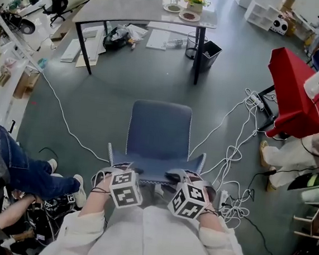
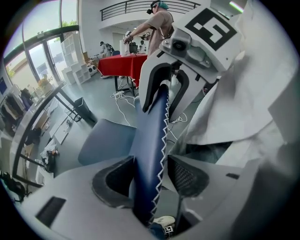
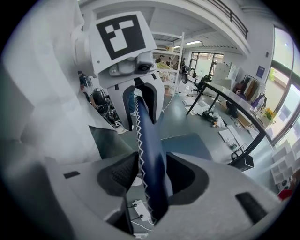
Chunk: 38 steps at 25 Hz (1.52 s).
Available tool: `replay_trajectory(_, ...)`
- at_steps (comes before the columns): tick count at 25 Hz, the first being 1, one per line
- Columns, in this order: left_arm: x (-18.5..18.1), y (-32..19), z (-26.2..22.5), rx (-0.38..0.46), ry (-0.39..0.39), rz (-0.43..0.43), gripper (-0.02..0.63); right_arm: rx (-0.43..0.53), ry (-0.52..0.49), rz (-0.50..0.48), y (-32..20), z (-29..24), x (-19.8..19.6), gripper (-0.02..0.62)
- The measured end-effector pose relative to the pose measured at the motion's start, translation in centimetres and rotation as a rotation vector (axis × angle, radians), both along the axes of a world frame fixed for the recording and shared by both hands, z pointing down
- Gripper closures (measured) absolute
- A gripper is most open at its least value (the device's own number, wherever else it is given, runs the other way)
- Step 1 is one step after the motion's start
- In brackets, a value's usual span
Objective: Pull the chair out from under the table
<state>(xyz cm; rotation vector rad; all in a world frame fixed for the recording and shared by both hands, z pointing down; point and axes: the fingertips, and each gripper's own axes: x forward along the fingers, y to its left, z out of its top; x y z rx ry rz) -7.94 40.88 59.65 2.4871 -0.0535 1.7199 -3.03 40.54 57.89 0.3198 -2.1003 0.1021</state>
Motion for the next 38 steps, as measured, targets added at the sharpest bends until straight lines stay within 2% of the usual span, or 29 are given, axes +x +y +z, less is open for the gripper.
replay_trajectory(3,0.6,-0.2,-1.2,0.017,0.043,-0.016,0.388,-0.021,-0.046,0.022,0.3,-1.6,0.0,0.431)
replay_trajectory(8,2.2,-1.1,-4.4,0.035,0.211,-0.116,0.390,0.012,-0.148,0.068,-0.3,-4.6,0.3,0.432)
replay_trajectory(10,2.1,-1.9,-5.6,0.065,0.263,-0.168,0.390,0.026,-0.183,0.110,-1.2,-5.8,0.6,0.494)
replay_trajectory(13,1.8,-3.7,-7.8,0.109,0.363,-0.272,0.399,0.035,-0.250,0.149,-2.4,-7.7,0.8,0.531)
replay_trajectory(14,1.8,-4.3,-8.6,0.117,0.403,-0.308,0.420,0.039,-0.274,0.160,-2.8,-8.4,0.9,0.540)
replay_trajectory(16,1.8,-5.0,-9.7,0.133,0.464,-0.362,0.542,0.036,-0.331,0.185,-3.1,-9.5,1.1,0.558)
replay_trajectory(17,1.9,-5.0,-10.0,0.144,0.481,-0.374,0.563,0.029,-0.362,0.196,-3.2,-10.1,1.3,0.561)
replay_trajectory(20,2.3,-4.8,-10.5,0.175,0.502,-0.388,0.577,0.020,-0.422,0.209,-3.4,-11.7,1.8,0.569)
replay_trajectory(22,2.7,-4.7,-10.9,0.174,0.528,-0.399,0.583,0.041,-0.419,0.190,-3.6,-12.2,2.0,0.575)
replay_trajectory(27,4.5,-4.4,-12.2,0.098,0.630,-0.451,0.589,0.100,-0.377,0.162,-3.8,-12.9,2.3,0.591)
replay_trajectory(32,5.8,-4.9,-12.4,0.163,0.622,-0.425,0.591,0.129,-0.375,0.158,-4.3,-14.0,3.0,0.592)
replay_trajectory(38,6.3,-4.6,-11.8,0.171,0.590,-0.423,0.592,0.177,-0.361,0.167,-4.8,-15.0,3.8,0.594)
